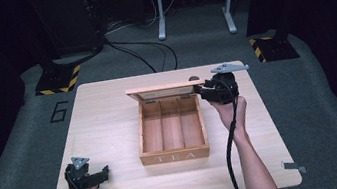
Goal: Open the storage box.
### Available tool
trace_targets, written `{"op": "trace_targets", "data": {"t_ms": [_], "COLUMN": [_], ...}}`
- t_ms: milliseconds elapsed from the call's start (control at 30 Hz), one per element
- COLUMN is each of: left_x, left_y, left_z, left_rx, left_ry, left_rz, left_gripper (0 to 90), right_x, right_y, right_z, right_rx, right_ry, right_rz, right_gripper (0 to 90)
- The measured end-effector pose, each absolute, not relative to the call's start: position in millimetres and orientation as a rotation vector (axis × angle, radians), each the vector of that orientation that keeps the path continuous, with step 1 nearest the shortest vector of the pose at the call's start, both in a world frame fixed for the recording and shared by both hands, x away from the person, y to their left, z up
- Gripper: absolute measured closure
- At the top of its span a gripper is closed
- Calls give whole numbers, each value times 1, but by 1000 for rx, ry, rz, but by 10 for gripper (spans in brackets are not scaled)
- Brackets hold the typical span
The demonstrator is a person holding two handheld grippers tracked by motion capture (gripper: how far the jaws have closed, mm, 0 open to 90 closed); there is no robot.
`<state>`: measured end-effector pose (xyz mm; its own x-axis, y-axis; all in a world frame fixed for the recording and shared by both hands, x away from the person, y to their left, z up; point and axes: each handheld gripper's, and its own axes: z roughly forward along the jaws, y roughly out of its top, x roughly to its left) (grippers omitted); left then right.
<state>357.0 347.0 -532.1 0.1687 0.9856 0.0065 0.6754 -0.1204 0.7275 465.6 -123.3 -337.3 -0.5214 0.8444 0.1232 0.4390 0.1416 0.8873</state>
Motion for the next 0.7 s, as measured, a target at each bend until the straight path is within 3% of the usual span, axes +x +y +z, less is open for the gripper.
{"op": "trace_targets", "data": {"t_ms": [700], "left_x": [357], "left_y": [347], "left_z": [-532], "left_rx": [1864], "left_ry": [1571], "left_rz": [679], "left_gripper": [33], "right_x": [466], "right_y": [-123], "right_z": [-337], "right_rx": [1229], "right_ry": [2019], "right_rz": [1340], "right_gripper": [552]}}
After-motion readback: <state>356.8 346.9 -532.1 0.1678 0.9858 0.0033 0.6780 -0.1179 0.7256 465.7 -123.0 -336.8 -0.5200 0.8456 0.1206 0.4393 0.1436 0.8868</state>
